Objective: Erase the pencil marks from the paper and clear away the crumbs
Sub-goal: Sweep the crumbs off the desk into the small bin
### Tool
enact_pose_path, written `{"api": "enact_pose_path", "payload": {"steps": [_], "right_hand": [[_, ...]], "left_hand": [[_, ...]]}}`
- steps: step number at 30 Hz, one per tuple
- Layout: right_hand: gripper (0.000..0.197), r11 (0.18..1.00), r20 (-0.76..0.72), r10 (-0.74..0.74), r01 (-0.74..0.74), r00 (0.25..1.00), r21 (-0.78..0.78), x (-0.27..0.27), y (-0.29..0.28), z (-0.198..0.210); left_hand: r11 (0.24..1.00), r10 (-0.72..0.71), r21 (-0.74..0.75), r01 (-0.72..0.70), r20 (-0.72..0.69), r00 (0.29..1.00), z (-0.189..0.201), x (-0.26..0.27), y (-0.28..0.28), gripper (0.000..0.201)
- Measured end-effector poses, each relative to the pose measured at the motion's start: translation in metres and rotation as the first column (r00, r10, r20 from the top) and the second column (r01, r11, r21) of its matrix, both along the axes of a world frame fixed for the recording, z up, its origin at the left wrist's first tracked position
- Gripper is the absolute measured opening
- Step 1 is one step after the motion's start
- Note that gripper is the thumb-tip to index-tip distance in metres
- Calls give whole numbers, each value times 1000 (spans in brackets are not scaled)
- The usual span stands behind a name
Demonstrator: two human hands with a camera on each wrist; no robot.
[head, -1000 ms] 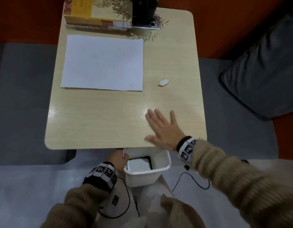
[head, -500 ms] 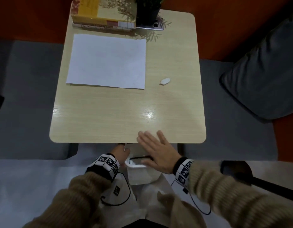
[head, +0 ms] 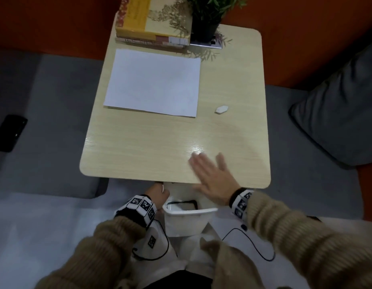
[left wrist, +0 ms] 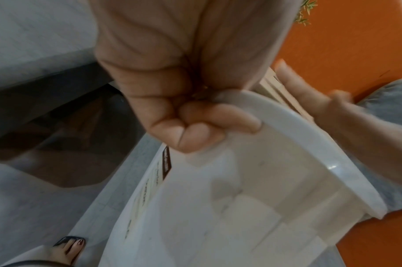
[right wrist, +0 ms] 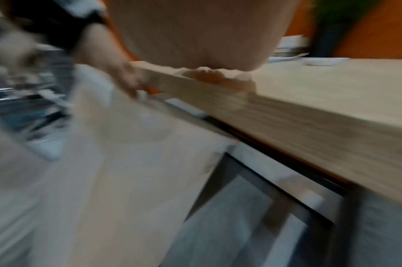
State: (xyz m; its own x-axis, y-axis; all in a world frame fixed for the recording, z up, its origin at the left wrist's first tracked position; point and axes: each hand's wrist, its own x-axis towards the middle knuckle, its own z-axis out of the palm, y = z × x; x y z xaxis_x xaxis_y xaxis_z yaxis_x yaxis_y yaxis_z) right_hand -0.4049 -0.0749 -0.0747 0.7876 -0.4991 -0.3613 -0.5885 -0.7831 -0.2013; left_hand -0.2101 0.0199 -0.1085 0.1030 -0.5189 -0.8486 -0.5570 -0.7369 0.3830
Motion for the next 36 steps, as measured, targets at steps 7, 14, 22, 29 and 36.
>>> {"api": "enact_pose_path", "payload": {"steps": [7, 14, 22, 29, 36], "right_hand": [[70, 980, 27, 181, -182, 983, 84, 4, 12, -5], [68, 897, 41, 423, -425, 905, 122, 6, 25, 3], [67, 947, 17, 301, -301, 954, 116, -11, 24, 2], [61, 994, 0, 15, -15, 1000, 112, -24, 45, 0], [57, 753, 291, -657, 626, 695, 203, -55, 116, -19]], "left_hand": [[1000, 23, 13, -23, -19, 1000, -6, 3, 3, 25], [999, 27, 27, -26, -26, 999, -5, 7, 5, 19], [1000, 11, 27, -10, -43, 999, -5, 10, 6, 18], [992, -121, -33, 120, -30, 992, 2, -4, 1, 15], [973, -207, -127, 191, -129, 970, -11, -16, 7, 46]]}}
